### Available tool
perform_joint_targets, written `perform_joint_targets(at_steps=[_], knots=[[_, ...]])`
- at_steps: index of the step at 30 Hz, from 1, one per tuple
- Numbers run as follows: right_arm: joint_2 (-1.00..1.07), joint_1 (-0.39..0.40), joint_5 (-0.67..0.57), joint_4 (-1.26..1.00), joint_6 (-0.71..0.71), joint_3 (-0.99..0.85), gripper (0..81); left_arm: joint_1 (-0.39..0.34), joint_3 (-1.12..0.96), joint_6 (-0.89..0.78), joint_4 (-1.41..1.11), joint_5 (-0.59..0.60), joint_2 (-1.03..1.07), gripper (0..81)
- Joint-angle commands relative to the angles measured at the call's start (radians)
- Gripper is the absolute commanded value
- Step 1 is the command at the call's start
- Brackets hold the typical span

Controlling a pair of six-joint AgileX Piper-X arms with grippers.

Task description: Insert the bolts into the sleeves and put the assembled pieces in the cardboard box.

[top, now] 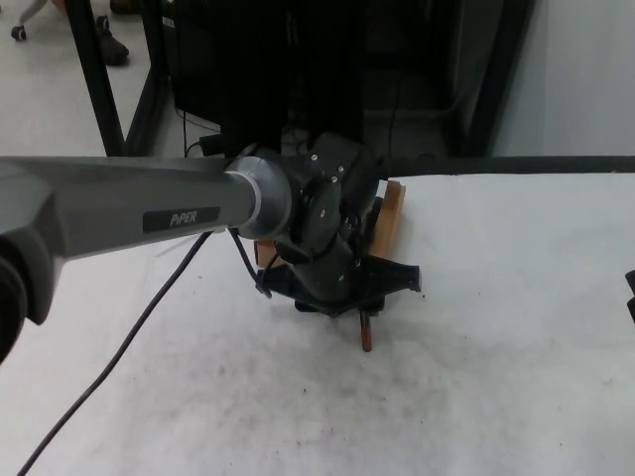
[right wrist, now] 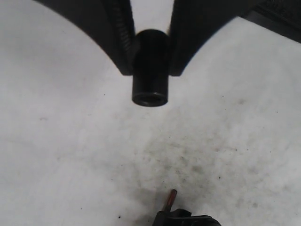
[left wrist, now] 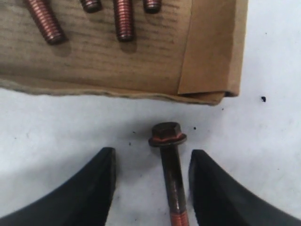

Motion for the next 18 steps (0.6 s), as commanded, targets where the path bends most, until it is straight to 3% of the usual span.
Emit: perform_joint_targets(at_steps=[1,16,18], knots=[[0.002,-0.007,-0.003,-0.023,-0.008,-0.003,0.2,-0.001,-0.001,-0.005,0.048,0.011,0.023,46.8],[0.002,-0.022,-0.003,-0.02,-0.015,-0.003,0.2,-0.039,-0.002,-0.017,0.06,0.008,0.036,46.8],[0.002,-0.034,-0.003,-0.02,-0.015,-0.003,0.2,-0.039,-0.011,-0.029,0.077,0.01,0.036,43.9]])
